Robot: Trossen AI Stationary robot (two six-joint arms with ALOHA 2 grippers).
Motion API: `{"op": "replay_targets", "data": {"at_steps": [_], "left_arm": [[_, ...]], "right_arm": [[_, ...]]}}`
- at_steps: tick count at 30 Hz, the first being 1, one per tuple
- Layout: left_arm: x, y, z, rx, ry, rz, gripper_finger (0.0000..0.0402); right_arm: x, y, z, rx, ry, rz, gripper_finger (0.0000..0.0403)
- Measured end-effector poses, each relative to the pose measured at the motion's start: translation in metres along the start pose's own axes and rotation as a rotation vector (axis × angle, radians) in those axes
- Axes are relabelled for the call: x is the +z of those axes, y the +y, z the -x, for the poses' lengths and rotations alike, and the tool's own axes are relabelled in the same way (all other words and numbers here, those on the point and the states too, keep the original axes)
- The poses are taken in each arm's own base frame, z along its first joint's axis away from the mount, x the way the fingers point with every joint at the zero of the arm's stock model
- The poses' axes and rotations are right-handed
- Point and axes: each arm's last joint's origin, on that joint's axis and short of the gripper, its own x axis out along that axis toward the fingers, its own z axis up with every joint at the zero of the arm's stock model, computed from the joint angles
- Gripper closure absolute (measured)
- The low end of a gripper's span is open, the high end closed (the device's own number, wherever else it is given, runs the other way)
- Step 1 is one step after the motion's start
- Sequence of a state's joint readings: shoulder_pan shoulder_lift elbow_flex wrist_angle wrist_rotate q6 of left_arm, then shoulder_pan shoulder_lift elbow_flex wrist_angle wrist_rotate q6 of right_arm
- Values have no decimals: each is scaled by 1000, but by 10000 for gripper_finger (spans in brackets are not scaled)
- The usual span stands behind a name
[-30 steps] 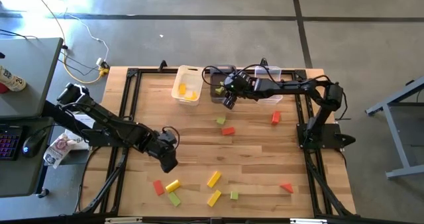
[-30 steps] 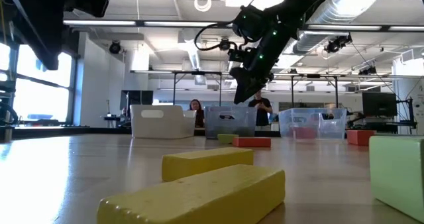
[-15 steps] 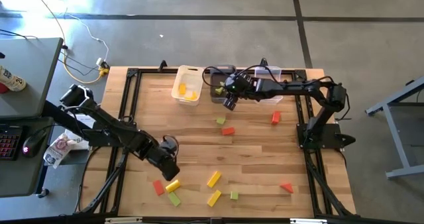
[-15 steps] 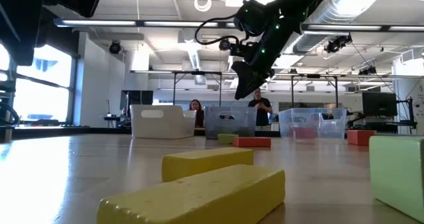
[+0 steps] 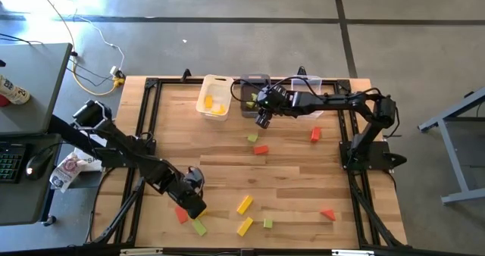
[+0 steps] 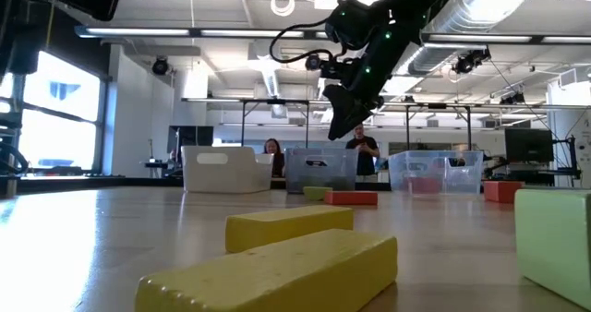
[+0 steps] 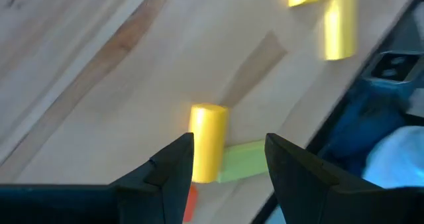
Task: Sort & place blocks by color
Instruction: Put the yellow block into the white bin
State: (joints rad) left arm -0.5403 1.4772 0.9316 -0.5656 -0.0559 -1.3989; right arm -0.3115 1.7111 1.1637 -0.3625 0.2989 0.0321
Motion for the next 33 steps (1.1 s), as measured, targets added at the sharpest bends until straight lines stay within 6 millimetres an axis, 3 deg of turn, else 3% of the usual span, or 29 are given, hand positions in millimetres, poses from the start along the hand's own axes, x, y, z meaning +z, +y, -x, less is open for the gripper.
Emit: {"op": "replay_targets", "data": {"at_steps": [8,15,23,33], "left_arm": [[-9,-6,-9,-10,69,26,229],[-6,-19,7,-1,74,7,229],[-5,-14,19,141,14,51,229],[-7,-14,2,200,9,21,229]], "right_arm": [[-1,1,0,19,13,-34,253],[-2,1,0,21,23,-43,253],[-2,1,0,21,22,-41,253],[-2,1,0,21,22,-41,253]]}}
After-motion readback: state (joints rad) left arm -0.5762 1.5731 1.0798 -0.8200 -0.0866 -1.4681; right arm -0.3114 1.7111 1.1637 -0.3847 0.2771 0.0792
